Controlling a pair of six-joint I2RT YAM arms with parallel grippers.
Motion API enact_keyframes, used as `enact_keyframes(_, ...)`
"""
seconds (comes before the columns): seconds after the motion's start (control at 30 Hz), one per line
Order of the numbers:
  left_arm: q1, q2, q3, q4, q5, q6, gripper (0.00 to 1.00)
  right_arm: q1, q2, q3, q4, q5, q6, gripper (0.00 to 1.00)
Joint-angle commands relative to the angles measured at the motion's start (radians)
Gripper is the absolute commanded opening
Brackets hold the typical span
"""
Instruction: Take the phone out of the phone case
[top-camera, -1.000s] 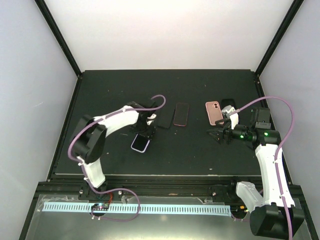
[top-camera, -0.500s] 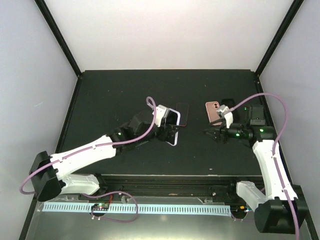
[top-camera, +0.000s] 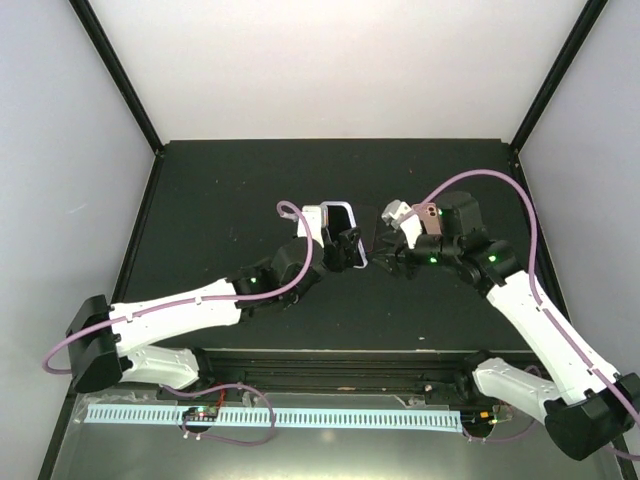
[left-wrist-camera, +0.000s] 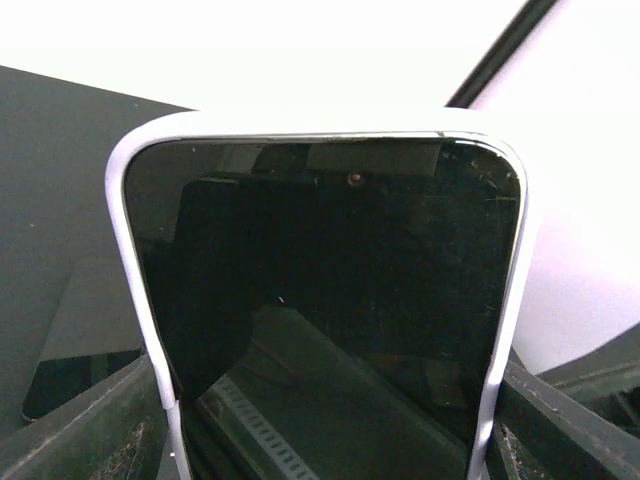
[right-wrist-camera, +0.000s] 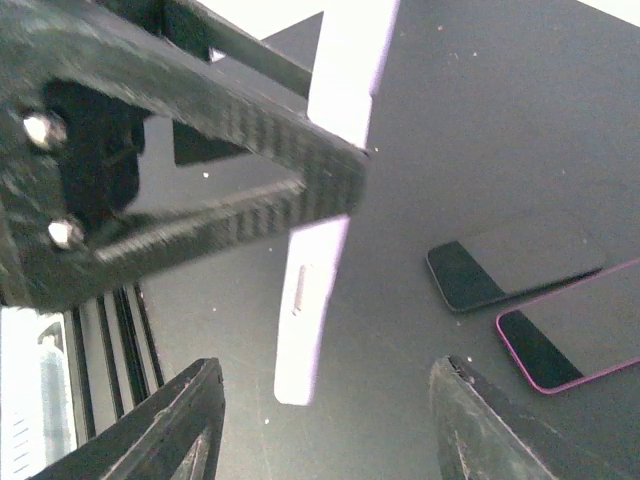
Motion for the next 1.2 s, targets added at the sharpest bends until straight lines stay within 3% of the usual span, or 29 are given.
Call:
enact_keyframes(0.0,-0.032,0.022,0.073,0.087,-0.166,-0.099,0.01,0.07,0.033,0.048,0.091,0.12,0.08,0.56)
enact_keyframes(0.3,-0.103,0.062,0.095,0.077,-0.313,-0.12,0.02,0.088,0.101,0.049,0.107,0.13,0.093,0.47)
enact_keyframes(0.5,-0.123,0.06,0.093,0.08,-0.357,-0.124,0.01,0.088,0.099,0.027,0.124,0.11,0.097,0.31)
enact_keyframes(0.77,-0.122,0.066,0.088,0.072,-0.353,-0.149,0.01,0.089,0.141,0.028,0.123,0.04,0.103,0.31)
enact_keyframes(0.97,-0.122,0.061,0.089,0.066,-0.355,-0.149,0.02,0.089,0.152,0.039,0.119,0.009,0.101,0.08)
enact_keyframes(1.0,-0.121,0.06,0.089,0.066,-0.358,-0.144,0.05,0.089,0.152,0.039,0.117,0.009,0.099,0.05)
enact_keyframes(1.03,-0.121,0.061,0.091,0.071,-0.357,-0.13,0.14,0.087,0.151,0.042,0.112,0.01,0.099,0.02)
enact_keyframes(1.1,-0.118,0.063,0.103,0.064,-0.354,-0.076,0.65,0.089,0.144,0.051,0.099,0.014,0.097,0.01)
enact_keyframes(1.13,-0.112,0.065,0.115,0.048,-0.35,-0.046,0.84,0.089,0.139,0.058,0.087,0.022,0.095,0.01)
enact_keyframes(1.17,-0.1,0.062,0.127,0.034,-0.335,-0.003,0.95,0.087,0.133,0.066,0.076,0.029,0.092,0.01)
